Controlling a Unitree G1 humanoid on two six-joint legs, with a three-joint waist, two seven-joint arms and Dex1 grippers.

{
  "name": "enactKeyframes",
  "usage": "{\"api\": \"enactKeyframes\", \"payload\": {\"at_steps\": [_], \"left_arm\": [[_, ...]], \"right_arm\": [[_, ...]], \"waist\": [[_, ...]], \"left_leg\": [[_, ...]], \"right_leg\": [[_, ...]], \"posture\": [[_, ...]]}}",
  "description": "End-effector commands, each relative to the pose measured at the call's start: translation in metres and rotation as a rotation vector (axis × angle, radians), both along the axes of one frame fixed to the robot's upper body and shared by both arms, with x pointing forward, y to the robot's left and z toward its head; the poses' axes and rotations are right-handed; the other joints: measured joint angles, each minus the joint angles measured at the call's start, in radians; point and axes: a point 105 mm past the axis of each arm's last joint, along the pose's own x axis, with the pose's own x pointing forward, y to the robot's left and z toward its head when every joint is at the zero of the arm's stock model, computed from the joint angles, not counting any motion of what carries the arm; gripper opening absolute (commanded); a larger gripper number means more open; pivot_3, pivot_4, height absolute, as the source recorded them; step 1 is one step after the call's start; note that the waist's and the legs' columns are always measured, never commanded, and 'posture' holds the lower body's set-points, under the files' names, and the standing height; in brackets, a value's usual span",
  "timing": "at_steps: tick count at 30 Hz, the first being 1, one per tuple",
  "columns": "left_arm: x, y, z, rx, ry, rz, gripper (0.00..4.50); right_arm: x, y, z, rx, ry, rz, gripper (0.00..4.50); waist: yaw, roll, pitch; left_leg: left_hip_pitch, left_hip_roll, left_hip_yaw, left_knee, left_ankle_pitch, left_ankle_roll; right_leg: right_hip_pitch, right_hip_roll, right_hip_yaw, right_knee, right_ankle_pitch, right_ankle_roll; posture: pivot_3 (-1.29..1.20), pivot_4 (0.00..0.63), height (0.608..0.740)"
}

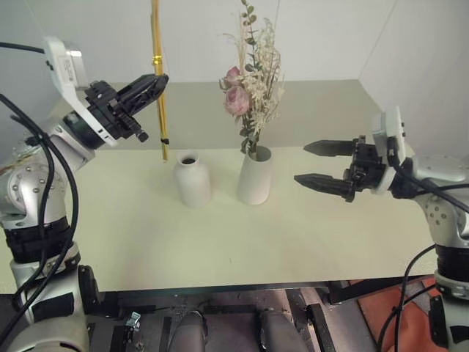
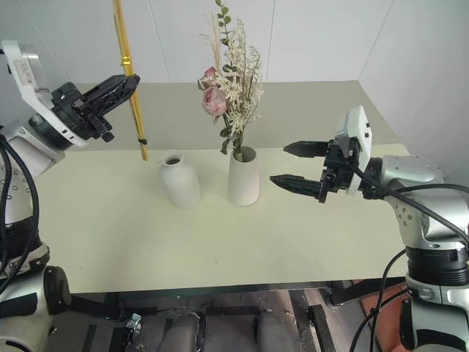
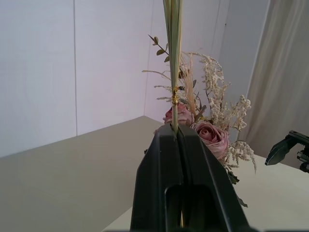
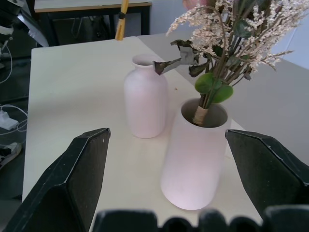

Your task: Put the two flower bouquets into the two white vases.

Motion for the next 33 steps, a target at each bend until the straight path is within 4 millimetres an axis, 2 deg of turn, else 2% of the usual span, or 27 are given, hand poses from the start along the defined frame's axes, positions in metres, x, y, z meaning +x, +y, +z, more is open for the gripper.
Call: {"api": "enactKeyframes", "payload": {"at_steps": [1, 13, 20, 33], "left_arm": [[0.000, -0.008, 0.009, 0.008, -0.049, -0.032, 0.04], [0.014, -0.018, 0.013, -0.005, -0.057, -0.056, 0.04], [0.021, -0.020, 0.000, -0.053, -0.125, -0.025, 0.04], [0.030, -0.021, -0.031, -0.031, -0.042, 0.001, 0.04]], "right_arm": [[-0.008, 0.000, 0.023, 0.050, -0.071, 0.000, 4.50], [-0.015, 0.004, 0.021, 0.065, -0.066, 0.029, 4.50], [-0.016, 0.005, 0.021, 0.067, -0.066, 0.038, 4.50], [-0.020, 0.008, 0.015, 0.031, -0.071, 0.059, 4.50]], "waist": [[0.000, 0.000, 0.000], [0.000, 0.000, 0.000], [0.002, 0.000, 0.000], [0.001, 0.000, 0.000]], "left_leg": [[0.000, 0.000, 0.000, 0.000, 0.000, 0.000], [0.000, 0.000, 0.000, 0.000, 0.000, 0.000], [-0.001, 0.000, 0.000, 0.000, 0.000, 0.000], [0.000, 0.000, 0.000, 0.000, 0.000, 0.000]], "right_leg": [[0.000, 0.000, 0.000, 0.000, 0.000, 0.000], [0.000, 0.000, 0.000, 0.000, 0.000, 0.000], [0.000, 0.000, 0.000, -0.001, 0.000, -0.001], [0.000, 0.000, 0.000, 0.000, 0.001, -0.002]], "posture": [[0.00, 0.150, 0.740], [0.00, 0.150, 0.740], [0.00, 0.150, 0.740], [0.00, 0.150, 0.740]]}}
